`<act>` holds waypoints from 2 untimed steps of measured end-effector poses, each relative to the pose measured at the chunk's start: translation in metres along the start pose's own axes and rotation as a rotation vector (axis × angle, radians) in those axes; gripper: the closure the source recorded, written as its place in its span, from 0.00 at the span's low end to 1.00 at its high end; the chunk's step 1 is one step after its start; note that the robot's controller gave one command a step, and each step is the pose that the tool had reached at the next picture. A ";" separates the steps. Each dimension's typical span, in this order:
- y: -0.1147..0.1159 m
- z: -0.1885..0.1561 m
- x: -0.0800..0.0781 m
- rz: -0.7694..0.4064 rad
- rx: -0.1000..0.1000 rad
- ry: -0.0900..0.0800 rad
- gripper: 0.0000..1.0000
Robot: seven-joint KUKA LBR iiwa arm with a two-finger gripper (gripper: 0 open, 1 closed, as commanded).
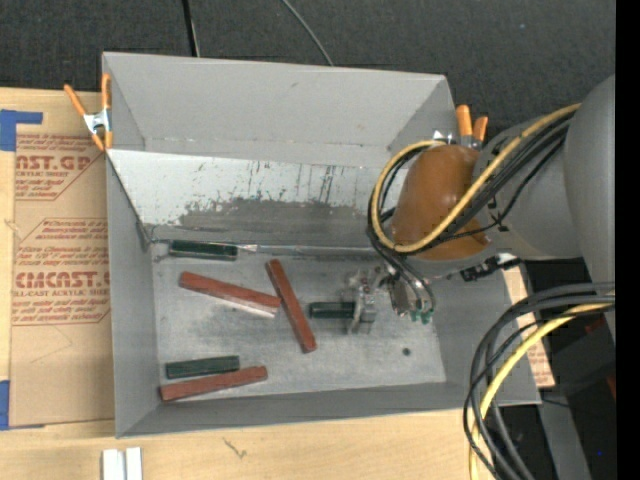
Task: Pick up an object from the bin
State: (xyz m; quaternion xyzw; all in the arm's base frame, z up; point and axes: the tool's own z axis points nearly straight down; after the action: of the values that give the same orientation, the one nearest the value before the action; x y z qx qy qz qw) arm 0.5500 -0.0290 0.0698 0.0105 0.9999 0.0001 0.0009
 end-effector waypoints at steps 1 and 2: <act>0.002 -0.105 0.020 -0.028 0.000 0.002 1.00; 0.002 -0.105 0.020 -0.028 0.000 0.002 1.00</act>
Offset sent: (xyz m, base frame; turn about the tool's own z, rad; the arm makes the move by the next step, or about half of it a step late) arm 0.0000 0.0000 0.0000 0.0000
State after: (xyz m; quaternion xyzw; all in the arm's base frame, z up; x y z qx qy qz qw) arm 0.5297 -0.0264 0.1746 -0.0032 1.0000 0.0000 -0.0002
